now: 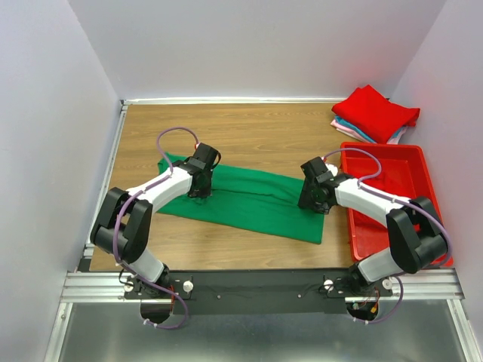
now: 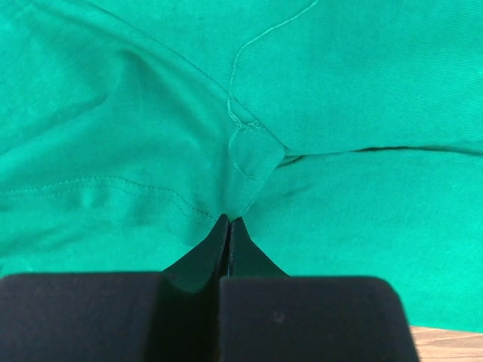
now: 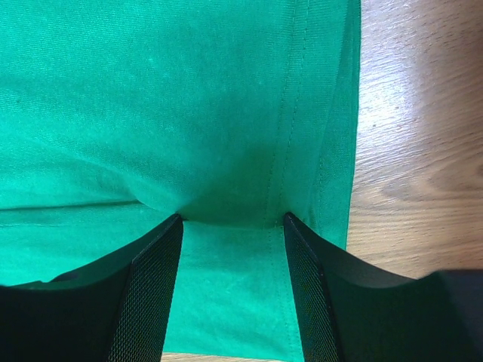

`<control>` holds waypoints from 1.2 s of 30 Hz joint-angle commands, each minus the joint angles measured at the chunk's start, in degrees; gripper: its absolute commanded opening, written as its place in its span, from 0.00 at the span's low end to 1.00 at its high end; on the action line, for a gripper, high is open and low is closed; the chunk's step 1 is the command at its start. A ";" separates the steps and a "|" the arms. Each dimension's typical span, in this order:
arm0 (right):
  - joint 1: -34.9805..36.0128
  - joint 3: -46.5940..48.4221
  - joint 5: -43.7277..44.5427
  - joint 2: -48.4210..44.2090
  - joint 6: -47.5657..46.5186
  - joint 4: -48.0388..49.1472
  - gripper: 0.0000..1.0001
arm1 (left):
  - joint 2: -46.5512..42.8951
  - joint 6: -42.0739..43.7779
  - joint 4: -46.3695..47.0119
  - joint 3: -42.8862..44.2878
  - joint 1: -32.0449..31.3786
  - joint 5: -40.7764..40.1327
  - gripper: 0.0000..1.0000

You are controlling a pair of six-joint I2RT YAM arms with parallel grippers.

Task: Fold and stack the t-shirts
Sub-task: Fold the tshirt

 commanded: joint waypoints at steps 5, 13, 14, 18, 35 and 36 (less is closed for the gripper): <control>0.22 -2.32 2.47 -0.61 1.03 -1.14 0.63 | -2.56 -2.40 -3.29 1.10 -0.43 -2.79 0.00; 0.22 -2.58 3.09 -1.32 0.33 -1.58 0.64 | -2.56 -3.81 -3.29 0.13 -0.43 -2.00 0.00; 0.22 -2.58 3.09 -1.32 0.15 -1.58 0.64 | -2.56 -3.90 -3.38 0.04 -0.43 -2.00 0.00; 0.22 -2.49 3.09 -1.67 -0.46 -1.84 0.64 | -2.91 -4.69 -3.73 -0.40 -0.43 -1.74 0.00; 0.31 9.81 -1.32 -2.84 -12.51 -3.34 0.71 | -5.03 -7.24 -0.94 2.60 5.62 6.17 0.79; 0.31 9.81 -0.87 -1.77 -12.68 -2.72 0.71 | -3.72 -7.33 0.04 1.98 6.50 7.05 0.79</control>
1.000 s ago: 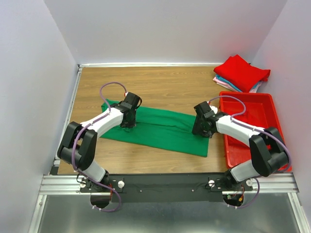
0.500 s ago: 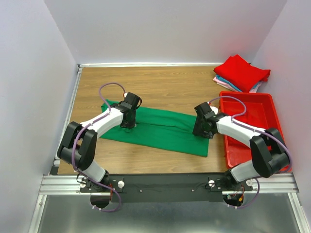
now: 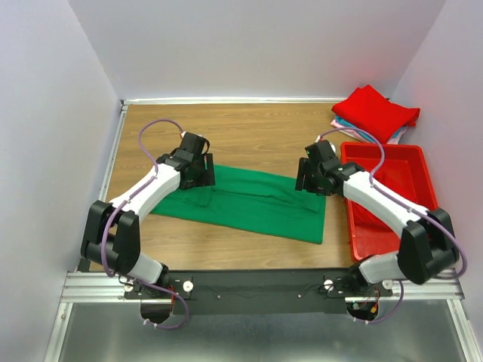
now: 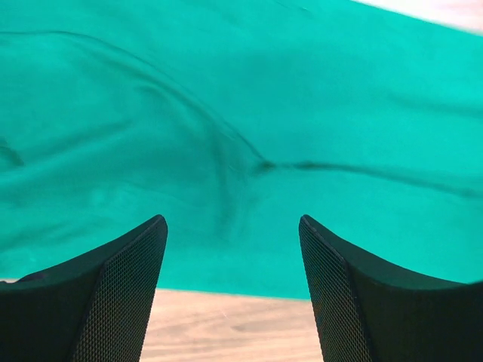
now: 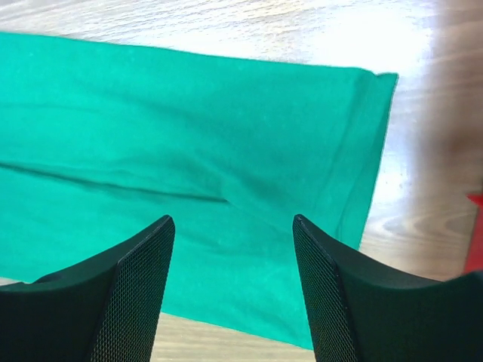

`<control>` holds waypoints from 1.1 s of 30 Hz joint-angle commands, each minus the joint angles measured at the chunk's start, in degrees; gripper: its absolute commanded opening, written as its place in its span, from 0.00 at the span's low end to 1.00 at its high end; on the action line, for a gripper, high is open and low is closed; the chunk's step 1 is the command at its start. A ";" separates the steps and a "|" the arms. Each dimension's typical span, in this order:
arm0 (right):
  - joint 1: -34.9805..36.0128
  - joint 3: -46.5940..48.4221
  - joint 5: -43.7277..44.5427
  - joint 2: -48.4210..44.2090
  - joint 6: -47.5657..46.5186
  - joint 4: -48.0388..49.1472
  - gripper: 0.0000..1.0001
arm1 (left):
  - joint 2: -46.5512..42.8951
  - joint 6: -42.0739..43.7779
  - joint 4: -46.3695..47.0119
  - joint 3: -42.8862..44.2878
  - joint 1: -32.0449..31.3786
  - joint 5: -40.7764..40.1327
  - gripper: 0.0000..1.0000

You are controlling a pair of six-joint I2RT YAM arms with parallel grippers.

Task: Fold and stack the t-shirts
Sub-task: Fold the tshirt

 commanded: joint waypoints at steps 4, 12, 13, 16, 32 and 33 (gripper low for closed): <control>0.31 0.50 1.93 9.23 -2.87 4.73 0.71 | 6.43 -1.05 6.90 -3.89 6.63 4.75 0.79; 0.31 -2.84 0.61 12.58 -2.08 8.96 0.71 | 13.63 -0.88 12.27 -3.01 8.83 6.95 0.79; 0.31 -3.36 0.09 12.93 -2.00 9.13 0.71 | 15.29 -0.70 12.62 -2.32 8.83 7.12 0.79; 0.31 -6.78 -1.84 14.16 -1.38 9.22 0.71 | 18.82 -0.09 13.85 -0.47 8.83 7.82 0.79; 1.71 -15.06 -14.76 9.50 8.19 7.38 0.71 | 37.89 8.34 8.32 23.95 8.04 6.52 0.76; 2.58 -15.06 -15.03 9.33 8.90 7.11 0.71 | 38.86 8.96 6.66 25.88 7.34 5.90 0.76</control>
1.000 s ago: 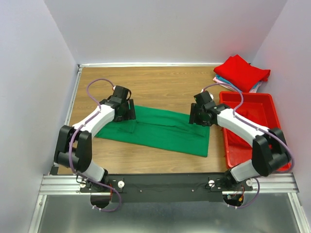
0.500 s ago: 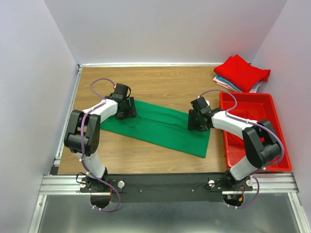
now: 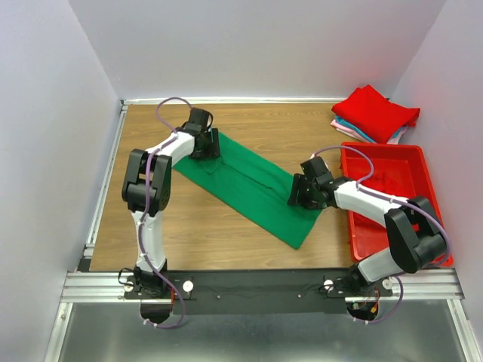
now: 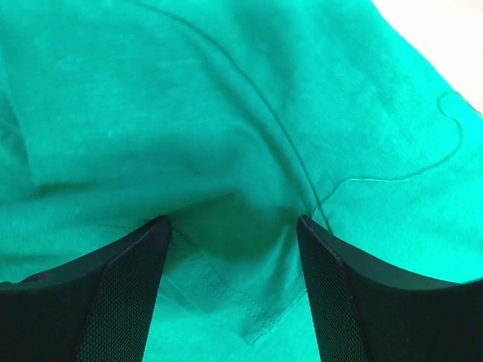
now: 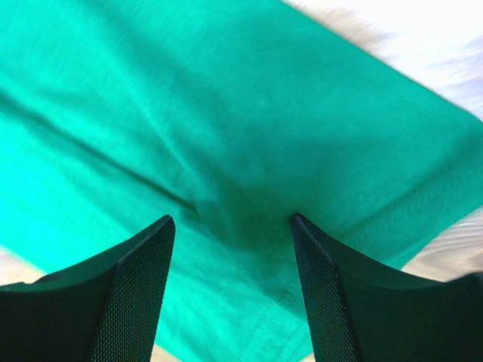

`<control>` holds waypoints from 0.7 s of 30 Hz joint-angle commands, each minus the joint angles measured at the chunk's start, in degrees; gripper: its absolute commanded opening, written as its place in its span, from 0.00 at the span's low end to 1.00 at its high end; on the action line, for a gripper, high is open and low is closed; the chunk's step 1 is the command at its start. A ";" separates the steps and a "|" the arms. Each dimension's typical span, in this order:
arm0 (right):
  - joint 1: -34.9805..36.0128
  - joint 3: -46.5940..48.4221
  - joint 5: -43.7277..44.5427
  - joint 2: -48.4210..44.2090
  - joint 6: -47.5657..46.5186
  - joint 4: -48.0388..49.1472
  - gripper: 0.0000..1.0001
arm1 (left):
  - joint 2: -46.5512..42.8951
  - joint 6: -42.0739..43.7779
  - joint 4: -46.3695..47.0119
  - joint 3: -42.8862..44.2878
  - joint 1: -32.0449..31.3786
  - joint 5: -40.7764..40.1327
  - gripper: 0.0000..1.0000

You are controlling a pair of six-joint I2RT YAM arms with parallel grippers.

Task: Fold and stack the t-shirts
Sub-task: Fold the tshirt

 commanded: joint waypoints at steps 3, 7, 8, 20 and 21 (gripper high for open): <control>4.15 -4.00 -8.45 1.35 6.00 -8.13 0.71 | 9.46 5.65 -7.89 9.55 -2.00 -1.99 0.76; 5.56 -3.56 -8.28 0.20 6.97 -10.14 0.71 | 11.31 6.53 -10.10 15.98 -2.70 -2.34 0.76; 5.73 -2.78 -7.93 -0.41 6.97 -10.67 0.71 | 11.22 6.62 -10.80 16.68 -2.70 -2.34 0.76; 5.91 9.45 2.61 -4.20 3.02 -18.85 0.72 | 0.07 3.03 -12.57 14.41 -1.65 -2.70 0.79; 5.82 9.54 2.79 -3.76 2.75 -18.85 0.72 | -0.64 2.58 -11.87 11.44 -1.30 -2.17 0.79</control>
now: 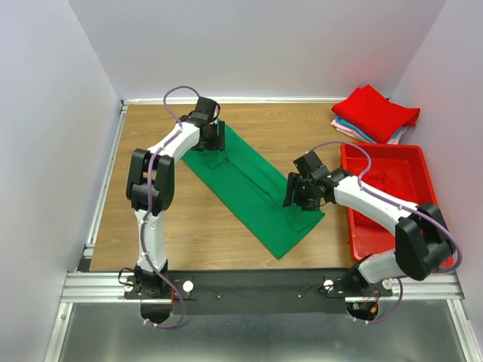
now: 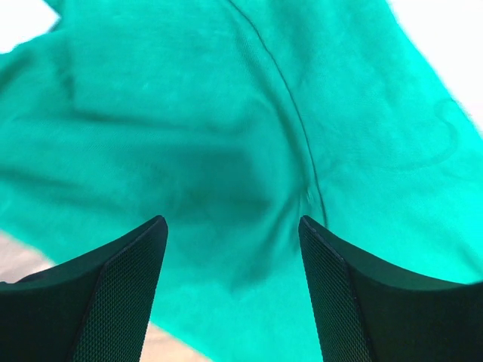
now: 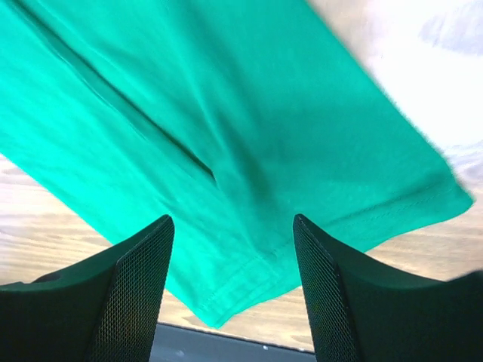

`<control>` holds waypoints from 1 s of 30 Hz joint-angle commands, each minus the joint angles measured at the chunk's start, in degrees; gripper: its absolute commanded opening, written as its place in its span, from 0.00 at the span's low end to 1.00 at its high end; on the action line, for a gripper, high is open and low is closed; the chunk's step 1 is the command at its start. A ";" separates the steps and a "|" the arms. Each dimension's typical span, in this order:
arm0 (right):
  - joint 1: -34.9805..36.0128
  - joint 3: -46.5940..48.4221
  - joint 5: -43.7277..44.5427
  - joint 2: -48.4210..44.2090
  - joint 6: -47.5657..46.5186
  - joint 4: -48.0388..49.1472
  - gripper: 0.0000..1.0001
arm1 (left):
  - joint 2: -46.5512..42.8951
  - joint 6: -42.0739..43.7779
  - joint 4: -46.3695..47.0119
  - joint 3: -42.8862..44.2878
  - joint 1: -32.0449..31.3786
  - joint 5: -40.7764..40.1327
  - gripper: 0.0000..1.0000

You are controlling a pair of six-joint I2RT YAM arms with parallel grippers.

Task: Fold and stack the t-shirts
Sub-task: Fold the tshirt

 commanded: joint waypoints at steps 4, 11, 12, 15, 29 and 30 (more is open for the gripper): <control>0.45 0.29 5.66 2.00 -3.46 -1.91 0.72 | -6.46 -2.93 3.02 -9.38 2.90 2.30 0.79; 0.36 -5.42 5.05 3.33 -5.40 4.51 0.72 | -1.02 -2.93 5.83 -8.26 3.09 4.50 0.79; 0.36 -6.21 4.79 3.41 -5.23 4.68 0.72 | -0.40 -3.02 6.01 -7.91 3.09 4.50 0.79; 0.45 -7.36 2.95 3.41 -4.44 5.30 0.72 | 2.41 -2.50 5.66 -5.54 3.09 4.59 0.79; 6.23 -9.74 -5.85 5.35 3.91 7.06 0.72 | 14.81 4.71 1.44 13.36 3.09 7.66 0.77; 6.94 -9.13 -6.02 5.96 5.65 7.06 0.72 | 15.25 5.15 1.18 14.24 3.09 7.84 0.78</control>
